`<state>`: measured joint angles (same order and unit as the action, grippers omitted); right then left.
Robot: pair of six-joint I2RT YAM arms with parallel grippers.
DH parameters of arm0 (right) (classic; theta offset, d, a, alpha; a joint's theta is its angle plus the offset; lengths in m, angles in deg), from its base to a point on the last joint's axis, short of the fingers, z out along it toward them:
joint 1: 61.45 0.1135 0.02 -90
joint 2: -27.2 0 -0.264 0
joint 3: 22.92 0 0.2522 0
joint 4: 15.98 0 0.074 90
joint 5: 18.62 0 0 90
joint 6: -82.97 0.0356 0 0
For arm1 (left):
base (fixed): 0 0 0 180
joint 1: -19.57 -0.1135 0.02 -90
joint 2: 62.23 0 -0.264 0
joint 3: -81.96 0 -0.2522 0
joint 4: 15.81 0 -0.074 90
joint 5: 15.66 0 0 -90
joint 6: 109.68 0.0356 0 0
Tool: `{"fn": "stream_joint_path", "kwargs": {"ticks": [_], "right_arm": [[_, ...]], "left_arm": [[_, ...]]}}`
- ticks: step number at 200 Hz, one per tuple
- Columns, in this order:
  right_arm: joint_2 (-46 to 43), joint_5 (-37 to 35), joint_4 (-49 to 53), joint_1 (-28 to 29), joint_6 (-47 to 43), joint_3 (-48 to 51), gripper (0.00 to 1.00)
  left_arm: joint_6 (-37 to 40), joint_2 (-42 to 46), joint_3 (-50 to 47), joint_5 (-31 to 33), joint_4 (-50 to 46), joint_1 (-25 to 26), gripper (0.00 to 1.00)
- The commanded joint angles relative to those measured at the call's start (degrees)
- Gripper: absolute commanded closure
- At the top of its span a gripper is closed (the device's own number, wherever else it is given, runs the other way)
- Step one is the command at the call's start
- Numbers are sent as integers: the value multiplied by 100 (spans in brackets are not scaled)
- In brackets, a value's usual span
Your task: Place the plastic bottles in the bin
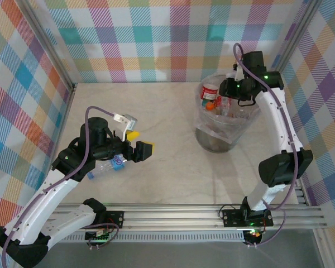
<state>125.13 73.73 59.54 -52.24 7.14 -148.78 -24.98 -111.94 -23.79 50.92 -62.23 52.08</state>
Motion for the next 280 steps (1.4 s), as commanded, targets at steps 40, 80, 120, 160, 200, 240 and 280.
{"fn": "stream_joint_path", "kwargs": {"ticks": [40, 80, 120, 160, 200, 240, 280], "right_arm": [[-69, 284, 56, -16, -15, -216, 27], [-412, -2, 75, -16, -135, -198, 27], [-937, -184, -260, -16, -276, 451, 46], [-1025, 279, -512, -16, -336, 979, 54], [-1085, 689, -887, -15, -365, 1506, 57], [-1202, 924, -1252, -15, -467, 1820, 57], [-1578, 735, -1440, -15, -582, 2025, 38]], "left_arm": [[-85, 59, -11, 61, 77, 27, 0], [-39, 13, 202, 755, -399, 23, 0], [-314, -21, 315, 1716, -1140, 25, 0], [-1246, -15, 284, 2761, -1994, 18, 0], [-2187, -51, 83, 3317, -2479, 1, 0], [-2343, -350, -38, 3535, -2669, -271, 0], [-2317, -682, -330, 2548, -2482, -1345, 5]]}}
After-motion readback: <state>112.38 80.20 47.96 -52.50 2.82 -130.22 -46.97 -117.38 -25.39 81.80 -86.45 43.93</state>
